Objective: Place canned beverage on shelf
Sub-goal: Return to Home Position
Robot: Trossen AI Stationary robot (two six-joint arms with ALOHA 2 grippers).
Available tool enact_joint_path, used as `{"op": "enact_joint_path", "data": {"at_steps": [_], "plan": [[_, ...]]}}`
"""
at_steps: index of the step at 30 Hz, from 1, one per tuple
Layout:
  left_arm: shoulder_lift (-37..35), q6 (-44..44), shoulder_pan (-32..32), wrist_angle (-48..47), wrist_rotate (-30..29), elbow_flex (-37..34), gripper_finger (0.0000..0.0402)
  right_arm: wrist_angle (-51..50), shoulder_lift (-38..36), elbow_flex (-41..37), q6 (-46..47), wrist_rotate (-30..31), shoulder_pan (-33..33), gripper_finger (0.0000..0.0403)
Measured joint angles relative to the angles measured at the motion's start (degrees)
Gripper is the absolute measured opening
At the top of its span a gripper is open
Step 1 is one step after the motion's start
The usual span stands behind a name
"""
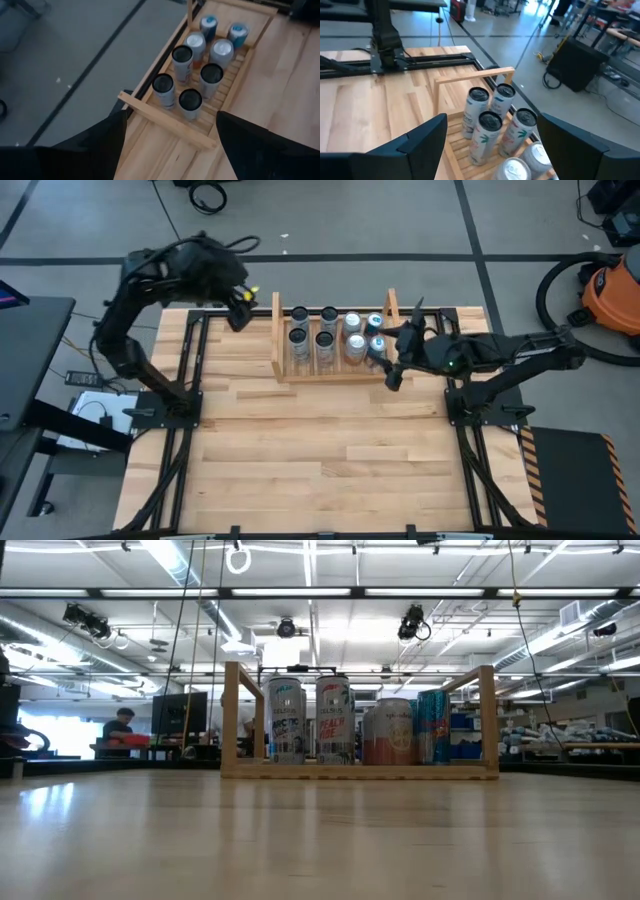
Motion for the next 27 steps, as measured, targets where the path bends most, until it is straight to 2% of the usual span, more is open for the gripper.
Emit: {"op": "enact_joint_path", "data": {"at_steps": [8,13,21,24,27], "plan": [[-4.5,-6.3,-8.7,0.0,-8.9,0.0,0.0309,11.9,-7.2,-14.4,-0.9,-4.3,3.9,0.0318],[-6.0,-11.1,-16.0,0.0,-15.8,0.0,0.0309,20.6,-10.7,-22.5,-1.8,-4.5,6.4,0.0318],[-6.3,-15.5,-29.1,0.1,-17.1,-0.4,0.0309,36.5,-13.3,-35.1,-5.3,-7.0,9.4,0.0318],[-6.7,-18.2,-33.3,0.1,-21.3,-4.5,0.0309,38.9,-14.3,-37.6,-4.5,-8.5,10.3,0.0318],[-8.9,-22.5,-36.7,0.2,-24.9,-11.9,0.0309,40.4,-15.0,-39.7,-3.0,-10.1,11.2,0.0318]]}}
